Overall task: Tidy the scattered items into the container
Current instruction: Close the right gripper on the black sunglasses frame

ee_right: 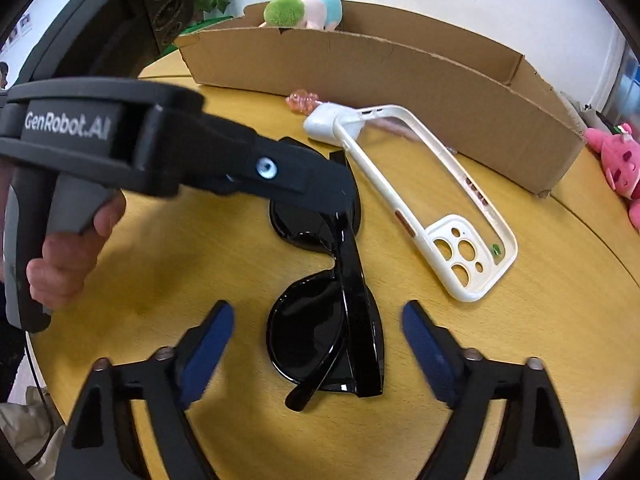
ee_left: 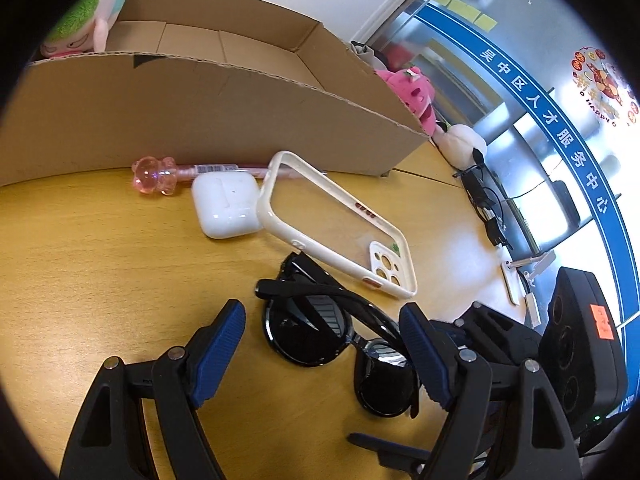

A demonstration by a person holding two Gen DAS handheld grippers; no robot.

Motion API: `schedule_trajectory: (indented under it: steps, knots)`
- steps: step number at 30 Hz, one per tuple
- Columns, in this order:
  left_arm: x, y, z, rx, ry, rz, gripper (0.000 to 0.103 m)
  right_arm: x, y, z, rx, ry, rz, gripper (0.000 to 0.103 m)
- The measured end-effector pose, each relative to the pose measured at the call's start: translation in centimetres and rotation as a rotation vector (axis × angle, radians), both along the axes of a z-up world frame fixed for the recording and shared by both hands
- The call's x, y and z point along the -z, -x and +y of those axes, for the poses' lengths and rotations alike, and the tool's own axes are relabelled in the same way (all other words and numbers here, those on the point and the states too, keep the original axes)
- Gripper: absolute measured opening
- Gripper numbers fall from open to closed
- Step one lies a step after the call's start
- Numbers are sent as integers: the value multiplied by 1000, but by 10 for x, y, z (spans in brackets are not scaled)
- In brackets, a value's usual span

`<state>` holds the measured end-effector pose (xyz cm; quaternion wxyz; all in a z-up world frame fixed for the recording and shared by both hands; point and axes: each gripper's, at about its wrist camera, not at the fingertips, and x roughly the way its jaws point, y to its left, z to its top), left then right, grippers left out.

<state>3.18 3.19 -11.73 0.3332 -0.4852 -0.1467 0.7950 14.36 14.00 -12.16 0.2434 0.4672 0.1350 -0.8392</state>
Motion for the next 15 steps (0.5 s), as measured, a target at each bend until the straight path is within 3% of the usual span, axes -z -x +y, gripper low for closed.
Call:
schedule_trajectory:
  steps: [2, 9, 11, 15]
  knots:
    - [0, -1, 4, 11, -9, 1, 78, -2, -2, 1, 0, 6, 7, 58]
    - [-1, -3, 8, -2, -15, -1, 77, -3, -10, 11, 21, 41, 4, 58]
    - [0, -3, 7, -16, -16, -8, 70, -3, -12, 16, 33, 75, -3, 58]
    - [2, -3, -1, -35, -53, -33, 67, -3, -16, 22, 49, 127, -21, 58]
